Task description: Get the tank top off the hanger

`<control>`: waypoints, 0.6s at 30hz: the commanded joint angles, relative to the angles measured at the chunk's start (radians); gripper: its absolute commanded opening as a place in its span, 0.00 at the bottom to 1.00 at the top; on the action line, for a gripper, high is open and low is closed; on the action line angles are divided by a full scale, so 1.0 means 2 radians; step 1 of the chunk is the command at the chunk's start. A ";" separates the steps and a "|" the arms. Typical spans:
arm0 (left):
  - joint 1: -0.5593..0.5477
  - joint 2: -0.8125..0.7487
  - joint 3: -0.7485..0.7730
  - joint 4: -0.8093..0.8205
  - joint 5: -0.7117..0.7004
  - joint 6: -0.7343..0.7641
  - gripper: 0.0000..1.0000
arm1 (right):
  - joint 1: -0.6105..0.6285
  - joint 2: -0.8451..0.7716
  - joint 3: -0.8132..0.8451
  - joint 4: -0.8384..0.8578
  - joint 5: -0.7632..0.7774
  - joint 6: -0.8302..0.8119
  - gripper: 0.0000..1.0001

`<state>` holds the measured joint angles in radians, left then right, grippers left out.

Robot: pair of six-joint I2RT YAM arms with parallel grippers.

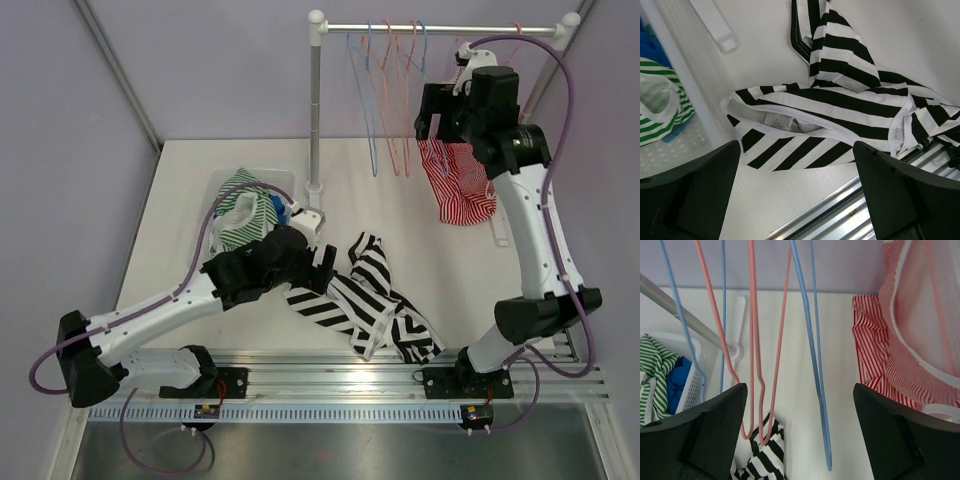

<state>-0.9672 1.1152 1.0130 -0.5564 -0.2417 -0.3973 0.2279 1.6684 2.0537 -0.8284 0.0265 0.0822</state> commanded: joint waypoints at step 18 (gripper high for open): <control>-0.061 0.350 0.157 0.086 0.102 0.014 0.99 | -0.002 -0.411 -0.274 0.065 -0.107 0.039 1.00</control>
<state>-1.0763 1.7535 1.2598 -0.4099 -0.0826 -0.3809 0.2260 0.8585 1.5745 -0.7460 -0.0608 0.1314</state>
